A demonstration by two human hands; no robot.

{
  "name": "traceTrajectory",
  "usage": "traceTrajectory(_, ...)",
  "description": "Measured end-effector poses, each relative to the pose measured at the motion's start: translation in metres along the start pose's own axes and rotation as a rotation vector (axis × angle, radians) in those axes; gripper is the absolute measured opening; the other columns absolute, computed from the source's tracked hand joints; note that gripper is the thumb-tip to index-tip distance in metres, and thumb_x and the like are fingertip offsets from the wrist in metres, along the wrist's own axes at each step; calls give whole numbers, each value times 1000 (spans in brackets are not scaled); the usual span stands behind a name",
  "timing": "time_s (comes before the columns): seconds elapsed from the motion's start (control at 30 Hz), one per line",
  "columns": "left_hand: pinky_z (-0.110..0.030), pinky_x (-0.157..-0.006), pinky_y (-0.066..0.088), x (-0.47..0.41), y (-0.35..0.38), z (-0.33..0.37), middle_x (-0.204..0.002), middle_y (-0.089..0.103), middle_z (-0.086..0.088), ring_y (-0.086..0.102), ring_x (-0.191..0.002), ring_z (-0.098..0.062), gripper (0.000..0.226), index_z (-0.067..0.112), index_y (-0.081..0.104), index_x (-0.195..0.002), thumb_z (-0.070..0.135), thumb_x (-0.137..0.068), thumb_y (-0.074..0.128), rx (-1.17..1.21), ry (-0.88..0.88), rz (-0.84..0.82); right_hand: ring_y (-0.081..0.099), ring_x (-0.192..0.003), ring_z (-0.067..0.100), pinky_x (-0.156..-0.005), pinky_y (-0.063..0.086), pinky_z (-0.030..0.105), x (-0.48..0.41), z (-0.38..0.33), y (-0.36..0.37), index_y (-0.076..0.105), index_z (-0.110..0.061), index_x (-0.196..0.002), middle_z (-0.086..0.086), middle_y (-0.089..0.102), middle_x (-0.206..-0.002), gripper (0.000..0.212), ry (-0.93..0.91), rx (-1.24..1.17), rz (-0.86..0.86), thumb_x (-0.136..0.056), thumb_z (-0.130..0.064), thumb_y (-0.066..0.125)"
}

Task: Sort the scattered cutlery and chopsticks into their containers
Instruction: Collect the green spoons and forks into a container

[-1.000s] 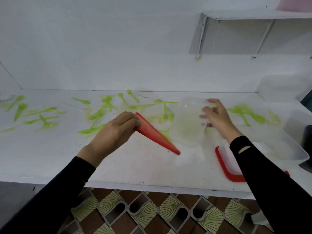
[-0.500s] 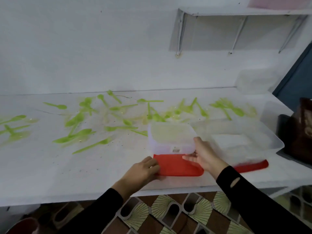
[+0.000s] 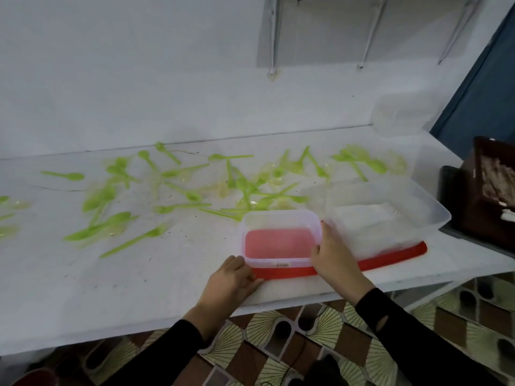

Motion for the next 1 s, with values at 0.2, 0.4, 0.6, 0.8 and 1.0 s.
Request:
traceTrajectory(0.2, -27, -54, 49, -11, -45, 6, -71, 52, 8, 54, -62, -8, 44, 13, 56, -68, 49, -94, 59, 354, -126, 77, 53, -67, 18, -60, 39, 29, -1, 3, -8, 23, -4, -149, 3, 58, -85, 56, -3, 210, -64, -98, -20, 42)
traceTrajectory(0.4, -34, -58, 56, -93, -52, -15, -78, 59, 13, 61, -70, -12, 30, 18, 62, -79, 45, -92, 61, 378, -244, 109, 62, -92, 30, -66, 37, 32, -17, -51, -56, 56, -8, -102, 10, 62, -93, 32, -223, 406, 40, -102, -33, 36)
traceTrajectory(0.6, -37, -76, 53, -178, 15, -22, -90, 66, 11, 56, -81, -7, 26, 28, 70, -101, 45, -94, 52, 43, -184, -280, 59, -83, 27, -61, 38, 33, -78, -46, -96, 60, -12, -84, 2, 62, -86, 29, -326, 278, 94, -97, -30, 41)
traceTrajectory(0.8, -34, -88, 47, -217, 67, -37, -122, 65, 0, 52, -110, -25, 32, 24, 69, -119, 11, -90, 64, -257, -1, -565, 60, -103, 16, -76, 44, 30, -138, -2, -148, 68, -26, -99, -10, 66, -106, 23, -327, 246, 16, -95, -33, 47)
traceTrajectory(1.0, -25, -74, 41, -244, 84, -46, -110, 60, 6, 56, -103, -21, 19, 28, 72, -88, 34, -73, 81, -404, 90, -585, 61, -104, 18, -87, 48, 32, -209, 75, -193, 70, -30, -106, -12, 66, -115, 23, -181, 237, -33, -93, -36, 52)
Point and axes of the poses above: each hand's wrist, its own x-axis away from the middle knuckle, its own y-axis out of the palm, z = x × y, the point moved 5 cm from there along -x, towards the middle knuckle
